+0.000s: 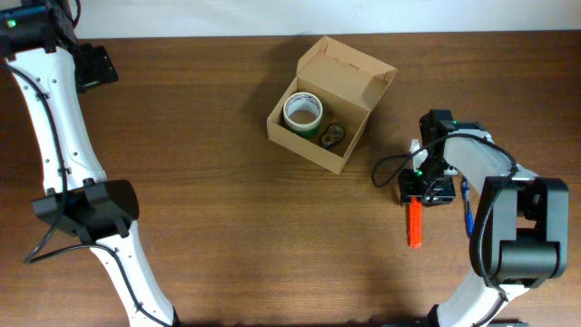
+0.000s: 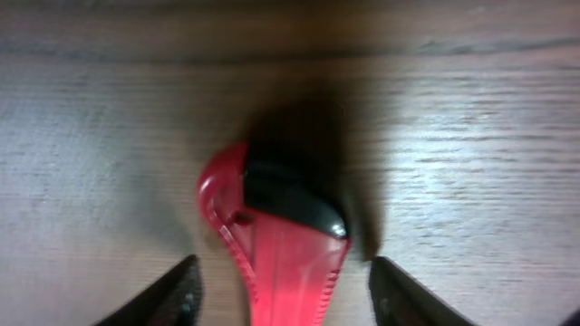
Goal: Pack container
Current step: 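Grasp the orange box cutter with the right gripper, then carry the orange box cutter into the box and lower it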
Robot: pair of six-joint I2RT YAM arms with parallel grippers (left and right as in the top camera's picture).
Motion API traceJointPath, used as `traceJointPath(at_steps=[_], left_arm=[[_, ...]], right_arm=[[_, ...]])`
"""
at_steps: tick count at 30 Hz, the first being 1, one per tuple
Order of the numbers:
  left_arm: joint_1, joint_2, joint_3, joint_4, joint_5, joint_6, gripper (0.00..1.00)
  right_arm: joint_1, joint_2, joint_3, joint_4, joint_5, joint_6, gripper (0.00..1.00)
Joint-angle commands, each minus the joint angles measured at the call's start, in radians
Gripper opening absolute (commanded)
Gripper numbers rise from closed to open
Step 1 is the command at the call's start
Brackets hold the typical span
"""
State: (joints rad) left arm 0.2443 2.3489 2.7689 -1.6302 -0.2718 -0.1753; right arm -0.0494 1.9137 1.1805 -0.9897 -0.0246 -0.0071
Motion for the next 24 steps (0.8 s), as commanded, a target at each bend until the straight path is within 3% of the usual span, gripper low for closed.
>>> traceJointPath(at_steps=[1, 7, 12, 14, 19, 24], left_arm=[[0.003, -0.009, -0.006, 0.002, 0.004, 0.005, 1.0], [0.003, -0.009, -0.006, 0.002, 0.004, 0.005, 1.0], [0.003, -0.009, -0.006, 0.002, 0.004, 0.005, 1.0], [0.003, -0.009, -0.006, 0.002, 0.003, 0.005, 1.0], [0.003, -0.009, -0.006, 0.002, 0.004, 0.005, 1.0], [0.003, -0.009, -0.006, 0.002, 0.004, 0.005, 1.0]], right_arm=[[0.003, 0.006, -0.006, 0.008, 0.026, 0.043, 0.51], [0.003, 0.006, -0.042, 0.025, 0.034, 0.043, 0.43], [0.003, 0.006, -0.091, 0.058, 0.037, 0.058, 0.16], [0.003, 0.006, -0.09, 0.067, 0.037, 0.068, 0.11], [0.003, 0.006, -0.057, 0.081, 0.023, 0.068, 0.06], [0.003, 0.002, 0.09, 0.034, -0.048, 0.068, 0.06]])
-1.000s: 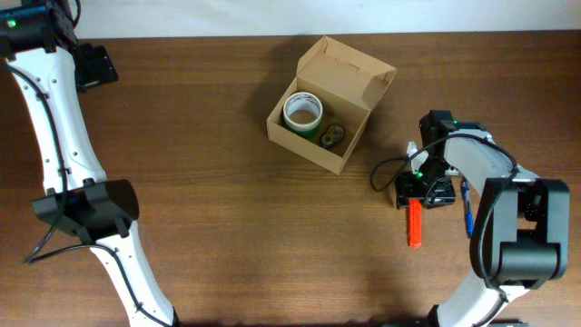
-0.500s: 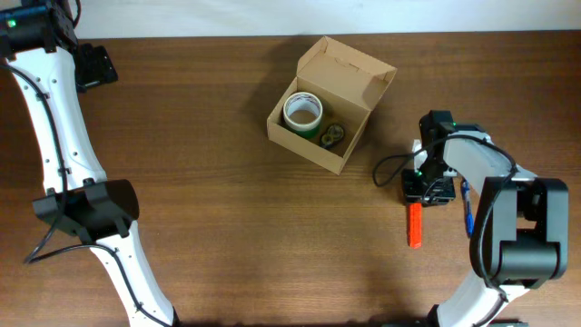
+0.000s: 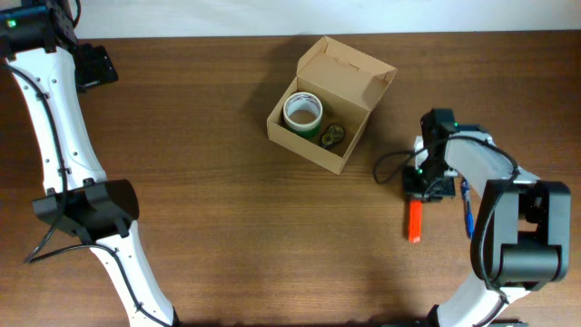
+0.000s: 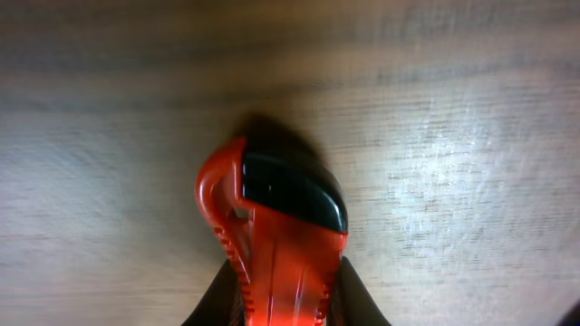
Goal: Pack container
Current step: 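Carry the orange box cutter into the box and lower it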
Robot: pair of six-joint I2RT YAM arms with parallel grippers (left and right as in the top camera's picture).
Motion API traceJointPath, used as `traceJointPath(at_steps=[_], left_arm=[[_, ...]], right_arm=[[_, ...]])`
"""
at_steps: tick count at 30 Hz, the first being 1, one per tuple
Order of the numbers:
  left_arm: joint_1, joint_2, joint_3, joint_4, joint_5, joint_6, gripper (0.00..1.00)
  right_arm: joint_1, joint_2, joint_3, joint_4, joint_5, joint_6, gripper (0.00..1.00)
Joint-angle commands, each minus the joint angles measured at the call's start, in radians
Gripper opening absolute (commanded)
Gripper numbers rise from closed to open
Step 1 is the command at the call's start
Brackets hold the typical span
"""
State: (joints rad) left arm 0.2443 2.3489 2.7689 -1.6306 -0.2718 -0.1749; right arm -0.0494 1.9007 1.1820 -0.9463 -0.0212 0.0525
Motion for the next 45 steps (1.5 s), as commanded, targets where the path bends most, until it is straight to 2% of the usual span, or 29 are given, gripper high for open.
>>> traceJointPath(at_steps=[1, 13, 18, 20, 25, 33, 39, 41, 45], left_arm=[[0.003, -0.009, -0.006, 0.002, 0.004, 0.005, 1.0], [0.003, -0.009, -0.006, 0.002, 0.004, 0.005, 1.0], [0.003, -0.009, -0.006, 0.002, 0.004, 0.005, 1.0], [0.003, -0.009, -0.006, 0.002, 0.004, 0.005, 1.0], [0.003, -0.009, -0.006, 0.002, 0.004, 0.005, 1.0], [0.003, -0.009, -0.006, 0.002, 0.004, 0.005, 1.0], [0.003, -0.009, -0.006, 0.002, 0.004, 0.005, 1.0], [0.003, -0.009, -0.006, 0.002, 0.004, 0.005, 1.0], [0.003, -0.009, -0.006, 0.002, 0.004, 0.005, 1.0]], right_arm=[[0.003, 0.014, 0.14, -0.032, -0.066, 0.008, 0.06], [0.005, 0.015, 0.826, -0.348, -0.077, 0.007, 0.05], [0.043, 0.015, 1.038, -0.378, -0.08, -0.002, 0.04], [0.084, 0.015, 1.096, -0.377, -0.08, -0.055, 0.04], [0.218, 0.016, 1.126, -0.387, -0.072, -0.216, 0.06], [0.386, 0.037, 1.125, -0.395, -0.074, -0.365, 0.07], [0.437, 0.09, 1.125, -0.42, -0.16, -0.512, 0.11], [0.442, 0.118, 1.125, -0.42, -0.163, -0.541, 0.14], [0.442, 0.188, 1.125, -0.421, -0.163, -0.578, 0.13]])
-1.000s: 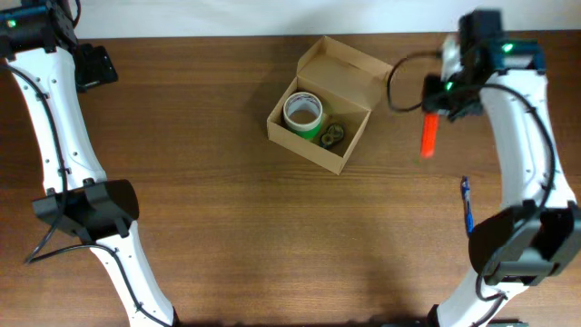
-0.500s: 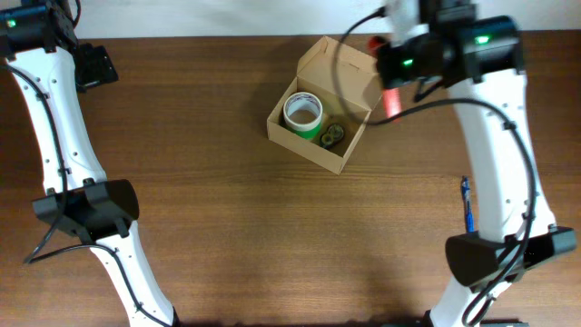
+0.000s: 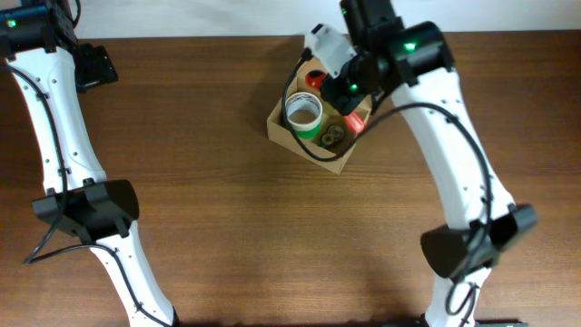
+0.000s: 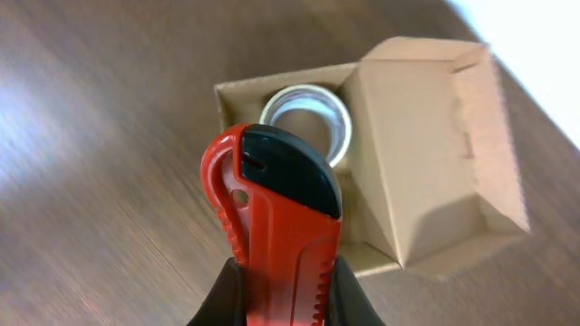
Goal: Pack container
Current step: 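Carry the orange box cutter into the box and lower it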
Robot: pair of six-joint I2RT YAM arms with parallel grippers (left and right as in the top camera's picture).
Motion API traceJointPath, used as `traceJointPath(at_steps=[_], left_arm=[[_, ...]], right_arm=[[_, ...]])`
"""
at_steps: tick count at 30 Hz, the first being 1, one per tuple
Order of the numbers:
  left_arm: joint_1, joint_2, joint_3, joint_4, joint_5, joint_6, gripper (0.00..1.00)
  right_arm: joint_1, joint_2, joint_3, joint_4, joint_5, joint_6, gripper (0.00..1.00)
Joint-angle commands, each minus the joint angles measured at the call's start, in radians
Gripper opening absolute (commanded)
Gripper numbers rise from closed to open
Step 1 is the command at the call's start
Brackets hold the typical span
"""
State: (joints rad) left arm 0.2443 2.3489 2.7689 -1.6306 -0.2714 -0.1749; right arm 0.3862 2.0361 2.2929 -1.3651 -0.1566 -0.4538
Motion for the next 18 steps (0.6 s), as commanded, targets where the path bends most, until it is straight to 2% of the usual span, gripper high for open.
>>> traceJointPath(at_steps=[1, 8, 18], left_arm=[[0.003, -0.009, -0.006, 0.002, 0.003, 0.005, 1.0], [0.003, -0.009, -0.006, 0.002, 0.003, 0.005, 1.0], [0.003, -0.009, -0.006, 0.002, 0.003, 0.005, 1.0]], right_arm=[[0.006, 0.068, 0.014, -0.002, -0.027, -0.075, 0.13], [0.006, 0.195, 0.014, 0.027, -0.027, -0.112, 0.09], [0.005, 0.275, 0.011, 0.083, -0.024, -0.116, 0.07]])
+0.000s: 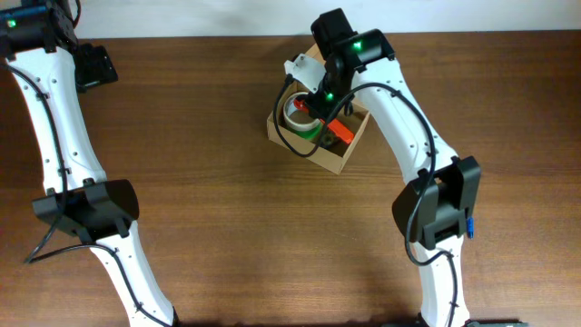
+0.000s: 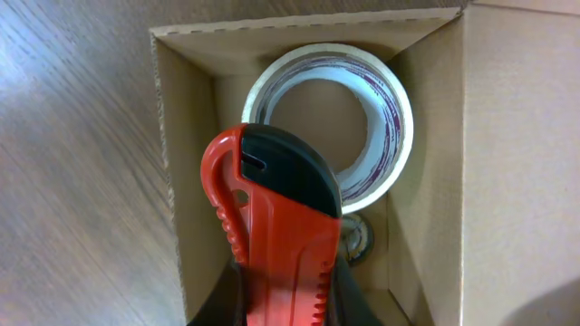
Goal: Pack container
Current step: 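Carry the orange box cutter into the box and lower it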
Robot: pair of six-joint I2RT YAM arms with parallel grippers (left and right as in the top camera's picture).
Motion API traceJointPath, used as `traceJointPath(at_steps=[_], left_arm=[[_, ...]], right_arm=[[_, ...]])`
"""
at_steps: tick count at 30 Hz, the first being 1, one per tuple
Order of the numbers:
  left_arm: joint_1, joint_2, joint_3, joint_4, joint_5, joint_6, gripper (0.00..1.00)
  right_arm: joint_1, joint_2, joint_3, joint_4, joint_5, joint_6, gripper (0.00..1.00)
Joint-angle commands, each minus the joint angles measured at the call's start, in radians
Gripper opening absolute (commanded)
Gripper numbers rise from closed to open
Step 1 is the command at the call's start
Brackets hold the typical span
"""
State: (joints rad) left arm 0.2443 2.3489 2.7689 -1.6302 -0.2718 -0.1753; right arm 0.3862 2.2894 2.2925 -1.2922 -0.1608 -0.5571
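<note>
An open cardboard box (image 1: 349, 145) stands on the wooden table, its flaps up. Inside lie a roll of tape (image 2: 328, 118) and a small dark round object (image 2: 355, 240). My right gripper (image 2: 283, 303) is shut on a red box cutter (image 2: 281, 235) with a black tip, held directly above the box opening. In the overhead view the cutter (image 1: 334, 128) hangs over the box's middle, next to the tape roll (image 1: 300, 113). The left arm (image 1: 54, 118) stands along the table's left side; its gripper is out of view.
A blue pen (image 1: 468, 223) lies on the table at the right, partly hidden by the right arm's base. The box's tall back flap (image 1: 313, 50) rises behind the opening.
My right gripper, still holding the cutter, has shifted from the box's far right edge to directly over the box's inside. The left arm has not moved.
My right gripper stood open around the red cutter lying on the table at the right. It then shut on the cutter there. Later it held the cutter up near the box, and now the cutter hangs right over the box's opening.
</note>
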Motion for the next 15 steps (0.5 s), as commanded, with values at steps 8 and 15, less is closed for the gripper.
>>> traceJointPath(at_steps=[8, 15], left_arm=[[0.003, -0.009, -0.006, 0.002, 0.004, 0.005, 1.0], [0.003, -0.009, -0.006, 0.002, 0.004, 0.005, 1.0]], right_arm=[[0.006, 0.064, 0.01, 0.073, -0.02, -0.015, 0.06], [0.007, 0.098, 0.01, 0.045, -0.053, -0.012, 0.06]])
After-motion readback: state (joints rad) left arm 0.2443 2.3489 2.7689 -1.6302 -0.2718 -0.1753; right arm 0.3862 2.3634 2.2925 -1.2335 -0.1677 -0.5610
